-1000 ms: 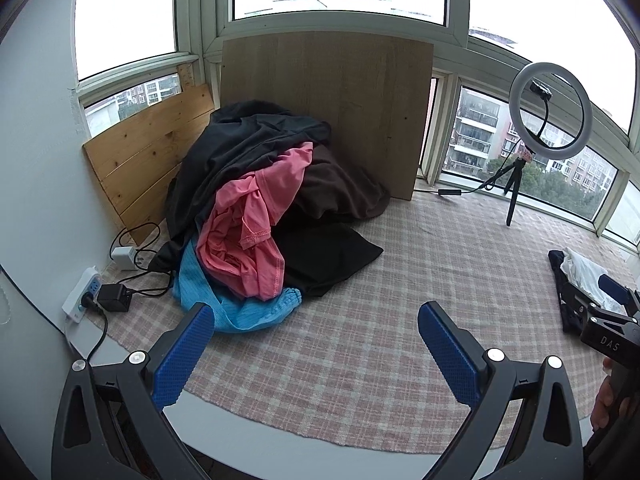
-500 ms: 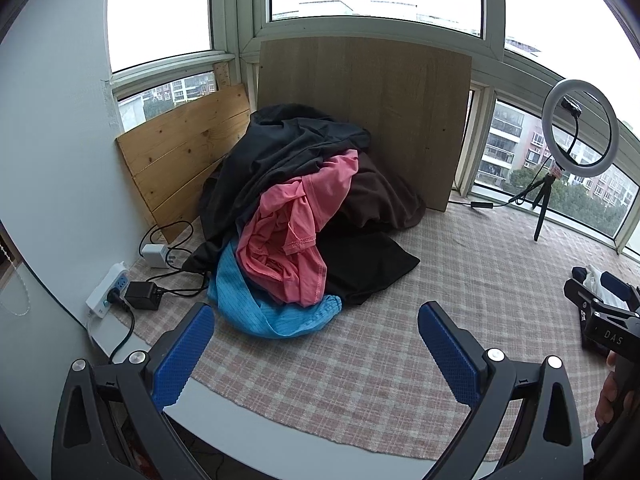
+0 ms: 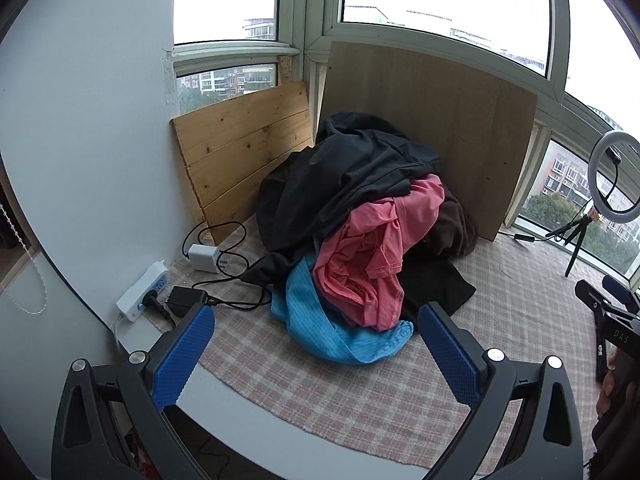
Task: Fold clothes
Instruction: 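Move both grippers toward the heap of clothes by the wooden board, then grasp the dark grey trousers with the right gripper and pull them from the heap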
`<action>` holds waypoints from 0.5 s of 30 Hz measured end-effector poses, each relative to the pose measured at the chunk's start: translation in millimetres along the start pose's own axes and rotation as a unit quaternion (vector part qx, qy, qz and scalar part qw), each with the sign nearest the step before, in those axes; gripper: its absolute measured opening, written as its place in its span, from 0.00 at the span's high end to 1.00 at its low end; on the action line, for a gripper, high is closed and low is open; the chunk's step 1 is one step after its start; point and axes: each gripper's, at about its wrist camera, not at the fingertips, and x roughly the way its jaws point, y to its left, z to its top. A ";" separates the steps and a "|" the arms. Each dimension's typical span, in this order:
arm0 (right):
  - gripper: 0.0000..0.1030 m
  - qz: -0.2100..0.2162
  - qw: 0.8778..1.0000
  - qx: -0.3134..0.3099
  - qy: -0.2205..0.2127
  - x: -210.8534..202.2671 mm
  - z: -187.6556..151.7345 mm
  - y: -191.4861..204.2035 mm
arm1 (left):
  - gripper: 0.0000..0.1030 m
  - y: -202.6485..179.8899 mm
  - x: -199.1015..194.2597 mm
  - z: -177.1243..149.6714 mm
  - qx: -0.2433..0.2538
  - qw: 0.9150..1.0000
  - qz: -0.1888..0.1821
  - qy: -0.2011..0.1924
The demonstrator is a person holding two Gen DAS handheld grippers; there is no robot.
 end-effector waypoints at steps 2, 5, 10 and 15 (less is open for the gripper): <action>0.00 0.012 1.000 -0.007 -0.006 9.3 13.2 15.2 | 0.01 16.3 7.2 10.3 -0.002 1.000 0.002 -0.004; 0.00 0.036 0.999 -0.008 -0.015 24.9 37.3 40.7 | 0.01 39.9 16.3 26.6 -0.003 1.000 -0.001 -0.013; 0.00 0.084 0.996 -0.022 -0.005 69.0 81.7 103.4 | 0.01 77.1 28.6 48.6 -0.009 0.999 -0.007 -0.032; 0.00 0.084 0.994 -0.065 0.024 142.5 118.2 175.9 | 0.01 109.0 42.8 54.0 -0.011 0.999 -0.010 -0.031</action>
